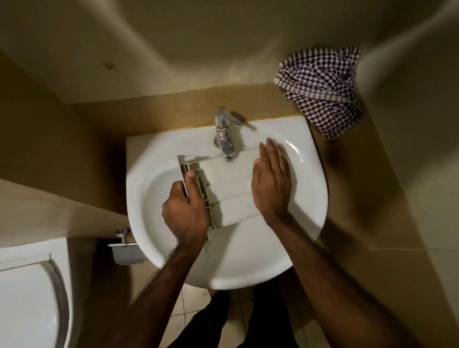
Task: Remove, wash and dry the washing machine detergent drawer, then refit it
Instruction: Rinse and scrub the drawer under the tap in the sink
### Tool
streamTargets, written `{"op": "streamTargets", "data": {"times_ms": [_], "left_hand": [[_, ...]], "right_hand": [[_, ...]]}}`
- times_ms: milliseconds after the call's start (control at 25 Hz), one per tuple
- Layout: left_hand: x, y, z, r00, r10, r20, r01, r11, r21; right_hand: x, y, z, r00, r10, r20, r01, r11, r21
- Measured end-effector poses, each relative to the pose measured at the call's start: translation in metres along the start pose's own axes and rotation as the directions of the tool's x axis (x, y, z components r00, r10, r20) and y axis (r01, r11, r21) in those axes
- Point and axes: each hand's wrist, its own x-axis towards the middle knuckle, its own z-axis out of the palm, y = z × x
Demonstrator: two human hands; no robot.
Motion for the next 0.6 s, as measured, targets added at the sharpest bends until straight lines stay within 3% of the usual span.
{"op": "streamTargets", "data": {"times_ms": [120,240,320,440,600], "left_hand": [[0.001,-0.005,0.002,1.000,0.015,-0.009,-0.015,1.000,-0.014],[0.002,-0.005,0.003,1.000,0.012,-0.003,-0.012,0.999,-0.033],[0.003,-0.006,0.003,1.000,0.006,-0.005,-0.006,0.999,-0.032],[0.006,-0.007,-0.001,1.000,0.018,-0.018,-0.018,1.000,-0.010],[0.011,-0.010,-0.003,0.999,0.043,-0.030,-0.042,0.999,0.025]], "right_hand": [[-0.005,-0.019,-0.005,0.982,-0.079,0.173,0.087,0.995,-0.044],[-0.038,-0.063,-0.011,0.956,-0.035,0.291,0.065,0.994,-0.092],[-0.068,-0.068,-0.015,0.935,-0.150,0.321,0.186,0.979,-0.086],[-0.075,-0.035,-0.025,0.843,-0.429,0.325,0.466,0.883,-0.044],[-0.047,-0.051,-0.018,0.793,-0.501,0.347,0.535,0.845,-0.004]]}}
